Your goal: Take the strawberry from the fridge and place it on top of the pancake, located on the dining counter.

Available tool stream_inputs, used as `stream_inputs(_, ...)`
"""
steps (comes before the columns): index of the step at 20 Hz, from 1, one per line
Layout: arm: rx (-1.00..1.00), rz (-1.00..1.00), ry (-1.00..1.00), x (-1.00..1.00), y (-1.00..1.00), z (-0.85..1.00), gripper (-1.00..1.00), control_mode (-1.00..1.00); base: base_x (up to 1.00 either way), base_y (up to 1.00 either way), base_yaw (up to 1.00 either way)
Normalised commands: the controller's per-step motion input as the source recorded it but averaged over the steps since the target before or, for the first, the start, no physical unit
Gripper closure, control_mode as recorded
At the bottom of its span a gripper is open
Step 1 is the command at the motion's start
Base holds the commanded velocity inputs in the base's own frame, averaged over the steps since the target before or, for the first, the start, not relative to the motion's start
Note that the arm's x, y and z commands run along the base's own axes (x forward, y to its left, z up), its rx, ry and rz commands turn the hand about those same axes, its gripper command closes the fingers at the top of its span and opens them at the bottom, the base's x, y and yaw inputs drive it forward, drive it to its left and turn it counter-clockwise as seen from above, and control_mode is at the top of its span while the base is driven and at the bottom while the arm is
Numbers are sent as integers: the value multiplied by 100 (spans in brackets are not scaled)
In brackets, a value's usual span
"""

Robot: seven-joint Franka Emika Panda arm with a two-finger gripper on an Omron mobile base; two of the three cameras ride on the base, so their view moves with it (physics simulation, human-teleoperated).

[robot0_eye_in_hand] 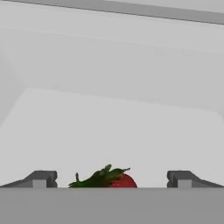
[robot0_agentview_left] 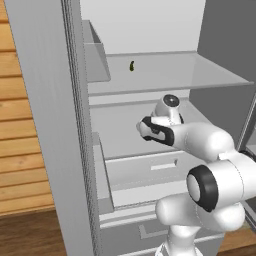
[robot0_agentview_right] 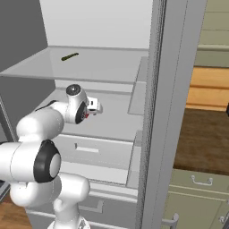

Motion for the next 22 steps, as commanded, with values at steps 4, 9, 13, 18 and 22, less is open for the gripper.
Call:
stream_inputs(4, 0, 0, 0, 2, 10, -23, -100, -100, 0, 0, 0)
stream_inputs(9, 0, 0, 3, 0, 0, -34, -100, -100, 0, 0, 0)
stream_inputs(13, 0, 0, 4, 0, 0, -43, 100, -100, 0, 0, 0)
stream_inputs(18, 0, -1, 5, -20, 0, -44, 100, -100, 0, 0, 0)
stream_inputs(22, 1, -5, 0, -64, 0, -38, 100, -100, 0, 0, 0)
